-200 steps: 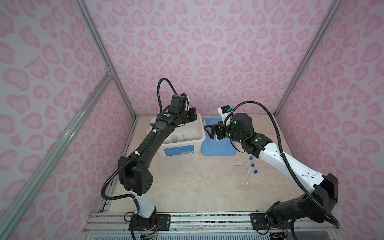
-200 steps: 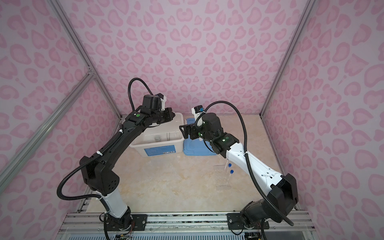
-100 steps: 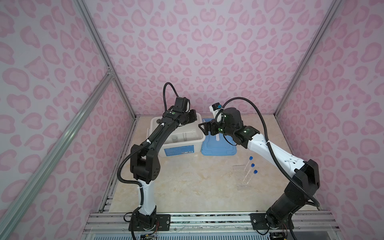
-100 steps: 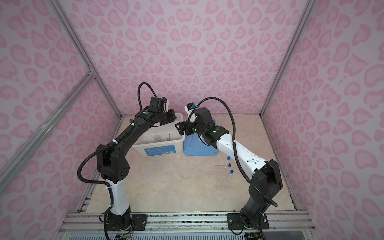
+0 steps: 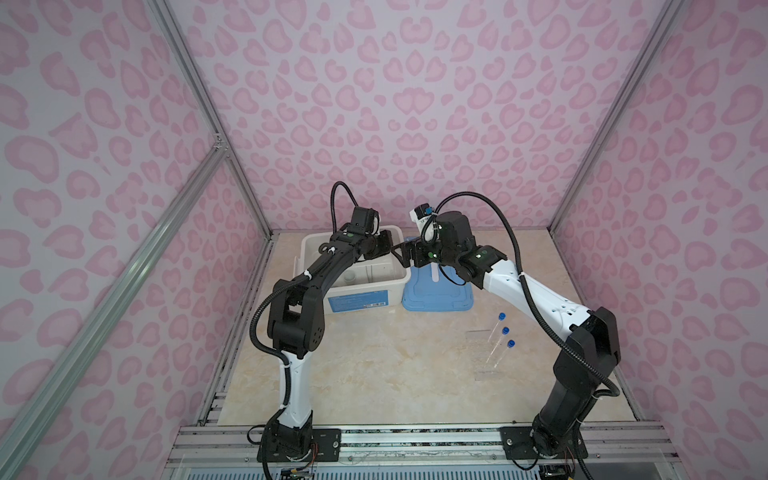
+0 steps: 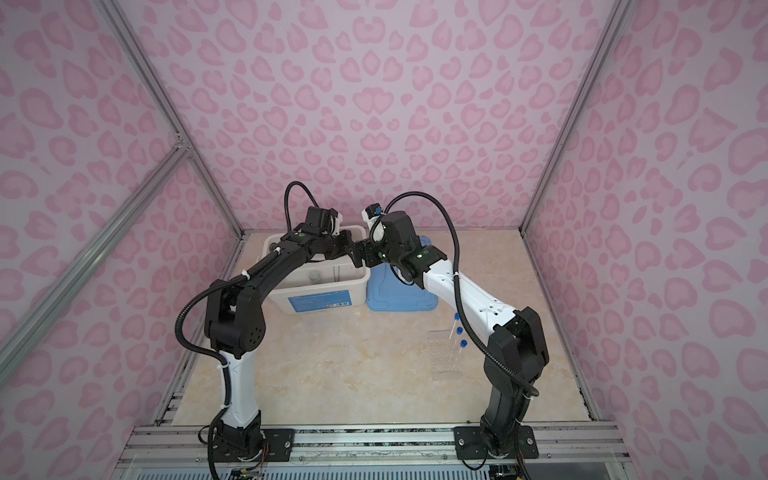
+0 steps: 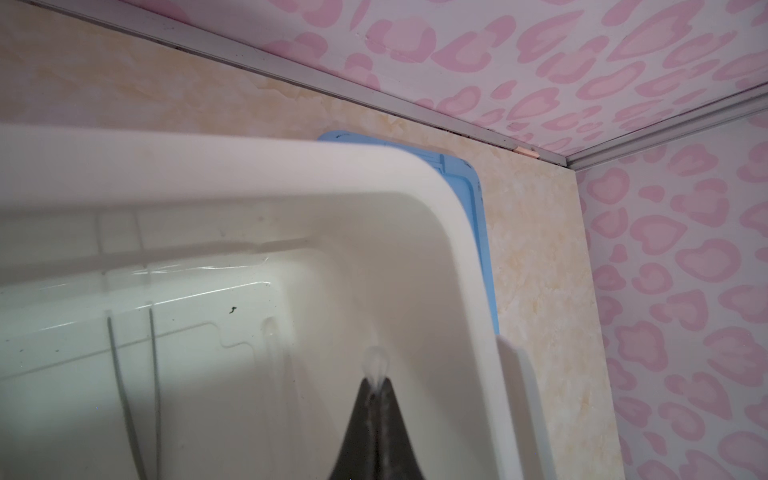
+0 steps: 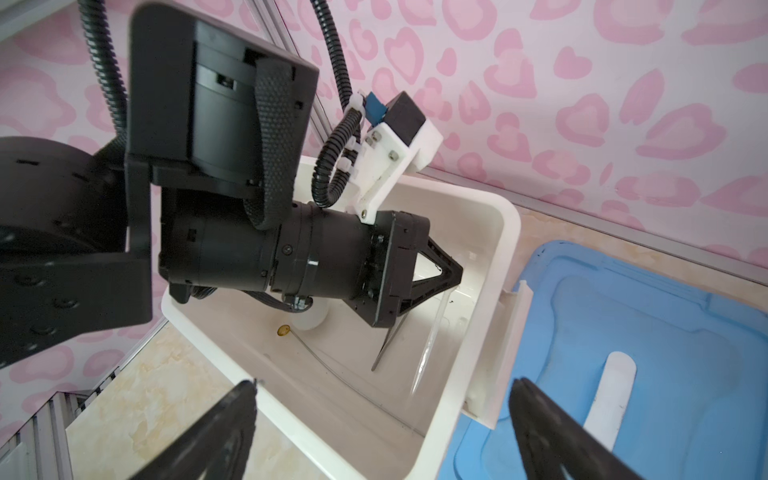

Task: Organize the chemistry lab equipment
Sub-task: 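Lower the held pipette into the white bin with the left gripper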

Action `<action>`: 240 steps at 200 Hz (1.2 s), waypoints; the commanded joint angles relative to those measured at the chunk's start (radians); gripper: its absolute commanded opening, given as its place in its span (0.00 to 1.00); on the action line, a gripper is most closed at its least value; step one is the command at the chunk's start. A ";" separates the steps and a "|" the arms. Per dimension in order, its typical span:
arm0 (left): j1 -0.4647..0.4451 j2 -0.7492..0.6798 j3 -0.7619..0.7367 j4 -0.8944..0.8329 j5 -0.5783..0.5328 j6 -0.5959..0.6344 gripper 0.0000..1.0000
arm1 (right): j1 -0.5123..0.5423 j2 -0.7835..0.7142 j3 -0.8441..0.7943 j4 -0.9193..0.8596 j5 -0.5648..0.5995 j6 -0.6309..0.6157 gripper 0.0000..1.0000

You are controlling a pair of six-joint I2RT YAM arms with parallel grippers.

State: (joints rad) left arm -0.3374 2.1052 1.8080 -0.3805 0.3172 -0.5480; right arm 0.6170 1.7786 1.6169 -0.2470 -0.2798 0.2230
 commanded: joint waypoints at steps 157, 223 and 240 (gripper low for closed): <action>0.001 0.092 -0.153 0.209 0.017 -0.013 0.06 | 0.001 0.045 -0.015 0.003 0.004 -0.020 0.94; 0.001 0.116 -0.180 0.202 -0.011 0.007 0.11 | 0.002 0.043 -0.029 0.011 0.007 -0.016 0.94; 0.001 0.119 -0.189 0.207 -0.009 0.008 0.12 | 0.002 0.039 -0.032 0.011 0.008 -0.014 0.94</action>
State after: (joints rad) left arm -0.3359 2.2070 1.6295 -0.1864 0.3172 -0.5472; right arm 0.6170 1.8149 1.5951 -0.2531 -0.2798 0.2131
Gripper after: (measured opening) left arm 0.108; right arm 0.944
